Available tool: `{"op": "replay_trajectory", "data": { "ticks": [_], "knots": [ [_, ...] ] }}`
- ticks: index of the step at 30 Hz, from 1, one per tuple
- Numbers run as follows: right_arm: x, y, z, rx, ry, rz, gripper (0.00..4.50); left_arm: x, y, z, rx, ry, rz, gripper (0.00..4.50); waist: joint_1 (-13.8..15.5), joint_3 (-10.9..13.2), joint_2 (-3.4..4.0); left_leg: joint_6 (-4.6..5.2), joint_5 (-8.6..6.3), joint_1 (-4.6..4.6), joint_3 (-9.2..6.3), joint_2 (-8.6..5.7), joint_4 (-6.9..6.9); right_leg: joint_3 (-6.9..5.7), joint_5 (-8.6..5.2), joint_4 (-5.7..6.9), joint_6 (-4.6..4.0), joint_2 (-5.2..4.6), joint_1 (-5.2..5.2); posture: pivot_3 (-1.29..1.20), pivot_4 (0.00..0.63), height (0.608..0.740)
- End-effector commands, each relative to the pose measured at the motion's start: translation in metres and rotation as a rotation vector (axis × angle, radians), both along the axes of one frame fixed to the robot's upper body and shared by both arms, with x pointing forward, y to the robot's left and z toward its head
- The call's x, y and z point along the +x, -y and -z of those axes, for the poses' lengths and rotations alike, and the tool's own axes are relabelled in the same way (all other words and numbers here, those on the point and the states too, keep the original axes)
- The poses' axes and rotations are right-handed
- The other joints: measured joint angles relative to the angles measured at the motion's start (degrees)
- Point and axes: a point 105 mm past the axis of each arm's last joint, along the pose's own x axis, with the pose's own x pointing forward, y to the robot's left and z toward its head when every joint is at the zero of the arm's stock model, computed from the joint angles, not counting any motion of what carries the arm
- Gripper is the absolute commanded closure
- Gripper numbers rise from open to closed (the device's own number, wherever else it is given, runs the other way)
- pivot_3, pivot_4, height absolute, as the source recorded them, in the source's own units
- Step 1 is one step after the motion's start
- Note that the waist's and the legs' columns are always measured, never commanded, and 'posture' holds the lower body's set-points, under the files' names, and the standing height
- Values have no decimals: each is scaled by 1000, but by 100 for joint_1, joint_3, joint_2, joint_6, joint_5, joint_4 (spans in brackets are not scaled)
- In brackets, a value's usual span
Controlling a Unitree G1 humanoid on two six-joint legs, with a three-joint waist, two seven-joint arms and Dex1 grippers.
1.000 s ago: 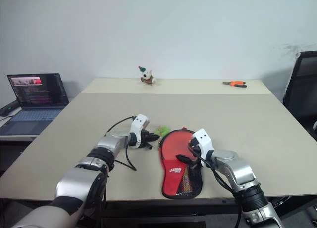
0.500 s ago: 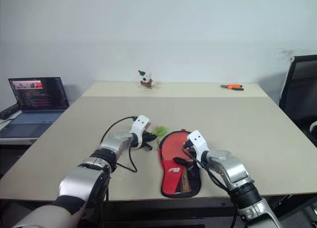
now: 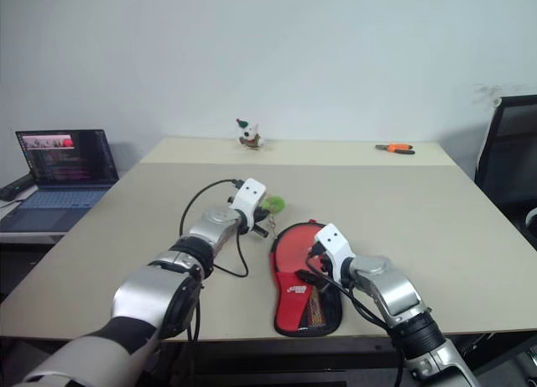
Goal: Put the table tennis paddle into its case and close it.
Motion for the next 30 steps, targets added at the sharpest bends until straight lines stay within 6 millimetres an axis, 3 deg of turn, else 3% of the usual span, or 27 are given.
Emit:
{"op": "replay_trajectory", "data": {
  "ticks": [1,4,10,22,30],
  "knots": [
    [-29,19,61,-135,-234,17,0,9,9,-37,47,144,7,4466,2,-1,0,0,0,-1,1,0,-4,0,1,-7,1,0,0,0,150,740],
    [-40,23,68,-179,-249,-13,0,9,21,-47,129,205,45,4466,5,-2,-2,0,-1,-7,2,-1,-14,-5,4,-34,7,0,5,0,150,740],
    [-55,24,80,-228,-283,-48,0,6,45,-50,575,375,216,4466,23,-20,-5,-4,-9,-2,5,-6,-19,-6,6,-52,14,-6,21,0,150,740],
    [-69,25,88,-247,-299,-51,0,-9,103,-53,936,632,464,4466,63,-42,-19,-9,-16,-1,4,-7,-21,-10,3,-66,20,-9,28,0,150,740],
    [-74,21,87,-237,-302,-47,0,-27,148,-47,1058,774,631,4466,149,-46,-20,-13,-21,-2,5,-7,-24,-11,1,-75,23,-9,29,0,150,740]
  ]
}}
